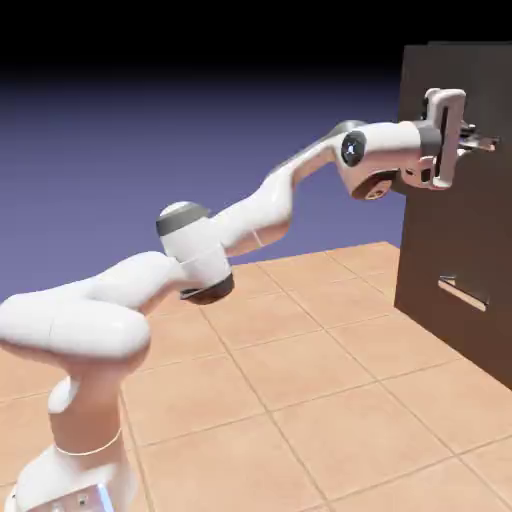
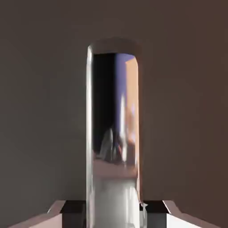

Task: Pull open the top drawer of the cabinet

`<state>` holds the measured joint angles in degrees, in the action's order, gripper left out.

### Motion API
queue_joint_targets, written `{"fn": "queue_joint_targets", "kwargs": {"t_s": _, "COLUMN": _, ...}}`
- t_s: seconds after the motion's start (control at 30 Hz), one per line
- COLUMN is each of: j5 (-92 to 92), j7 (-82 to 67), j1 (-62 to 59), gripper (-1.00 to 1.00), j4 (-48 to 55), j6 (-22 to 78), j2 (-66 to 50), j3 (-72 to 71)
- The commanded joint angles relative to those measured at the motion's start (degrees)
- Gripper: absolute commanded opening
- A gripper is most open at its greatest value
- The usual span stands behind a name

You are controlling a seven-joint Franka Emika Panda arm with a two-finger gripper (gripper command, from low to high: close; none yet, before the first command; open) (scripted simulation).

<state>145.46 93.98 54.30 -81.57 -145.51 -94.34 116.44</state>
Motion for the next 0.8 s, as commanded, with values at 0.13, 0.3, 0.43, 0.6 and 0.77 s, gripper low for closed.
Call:
{"fn": "queue_joint_targets", "kwargs": {"t_s": 0.13, "j5": 0.80, "j7": -2.74, "j1": 6.41, "gripper": -1.00, "j4": -10.38, "j6": 3.72, "j2": -1.57, "j3": 0.04}}
{"fn": "queue_joint_targets", "kwargs": {"t_s": 0.3, "j5": 0.83, "j7": -4.99, "j1": 13.07, "gripper": -1.00, "j4": -20.76, "j6": 7.28, "j2": -3.12, "j3": 0.24}}
{"fn": "queue_joint_targets", "kwargs": {"t_s": 0.43, "j5": 0.27, "j7": -6.47, "j1": 18.65, "gripper": -1.00, "j4": -29.07, "j6": 10.00, "j2": -4.37, "j3": 0.58}}
{"fn": "queue_joint_targets", "kwargs": {"t_s": 0.6, "j5": -1.27, "j7": -7.91, "j1": 26.02, "gripper": -1.00, "j4": -39.45, "j6": 13.13, "j2": -6.02, "j3": 1.32}}
{"fn": "queue_joint_targets", "kwargs": {"t_s": 0.77, "j5": -2.63, "j7": -8.72, "j1": 30.22, "gripper": 1.00, "j4": -44.64, "j6": 14.28, "j2": -6.59, "j3": 1.81}}
